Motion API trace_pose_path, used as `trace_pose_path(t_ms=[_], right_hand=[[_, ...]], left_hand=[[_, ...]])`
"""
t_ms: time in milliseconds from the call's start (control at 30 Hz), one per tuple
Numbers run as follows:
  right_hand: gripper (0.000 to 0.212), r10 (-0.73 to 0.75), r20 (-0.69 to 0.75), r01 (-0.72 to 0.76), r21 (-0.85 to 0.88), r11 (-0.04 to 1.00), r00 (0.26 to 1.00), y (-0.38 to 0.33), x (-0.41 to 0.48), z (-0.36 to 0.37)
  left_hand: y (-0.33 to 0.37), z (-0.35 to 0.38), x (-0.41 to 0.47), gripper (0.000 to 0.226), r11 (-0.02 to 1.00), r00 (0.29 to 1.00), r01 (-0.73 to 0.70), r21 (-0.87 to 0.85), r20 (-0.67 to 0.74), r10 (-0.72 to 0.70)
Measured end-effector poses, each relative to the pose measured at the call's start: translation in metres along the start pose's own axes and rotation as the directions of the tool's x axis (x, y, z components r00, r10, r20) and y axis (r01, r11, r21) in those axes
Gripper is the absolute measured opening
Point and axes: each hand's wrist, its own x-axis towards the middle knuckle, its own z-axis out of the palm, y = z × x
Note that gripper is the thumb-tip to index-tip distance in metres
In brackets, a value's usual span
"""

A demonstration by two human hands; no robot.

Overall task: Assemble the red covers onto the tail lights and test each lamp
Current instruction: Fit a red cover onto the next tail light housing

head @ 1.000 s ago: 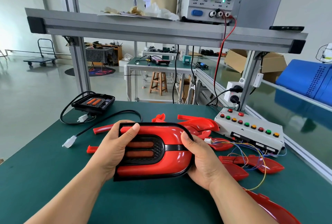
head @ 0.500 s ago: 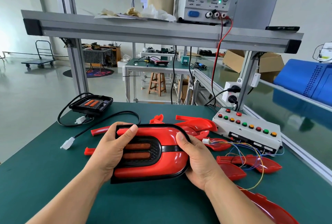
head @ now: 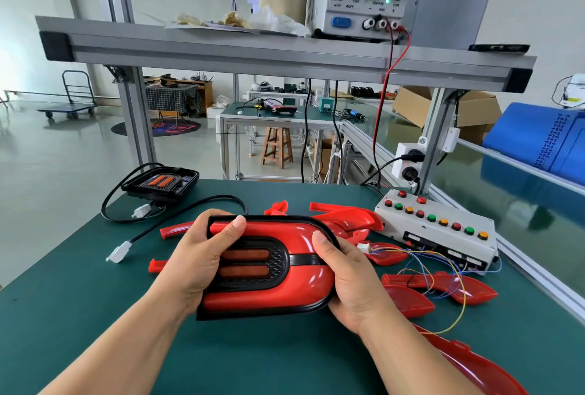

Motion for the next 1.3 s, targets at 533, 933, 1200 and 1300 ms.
trace_pose_path(t_ms=[533, 933, 1200, 1300], right_hand=[[0.039, 0.001, -0.079, -0.005, -0.049, 0.999, 0.997, -0.002, 0.001, -0.004], [0.042, -0.014, -0.106, 0.009, -0.042, 0.999, 0.994, 0.000, 0.001, -0.002], [0.039, 0.013, -0.110, -0.016, -0.024, 1.000, 0.994, -0.001, 0.002, -0.002], [0.036, 0.025, -0.104, -0.026, -0.007, 1.000, 0.994, -0.002, 0.001, -0.001]], left_hand=[[-0.002, -0.009, 0.000, 0.024, 0.984, 0.976, 0.140, -0.113, 0.181, -0.118], [-0.003, -0.002, 0.001, 0.021, 0.990, 0.988, 0.094, -0.106, 0.129, -0.081], [-0.003, 0.001, -0.003, 0.036, 0.984, 0.980, 0.159, -0.083, 0.136, -0.147], [-0.004, 0.002, -0.002, 0.026, 0.988, 0.988, 0.140, -0.061, 0.080, -0.135]])
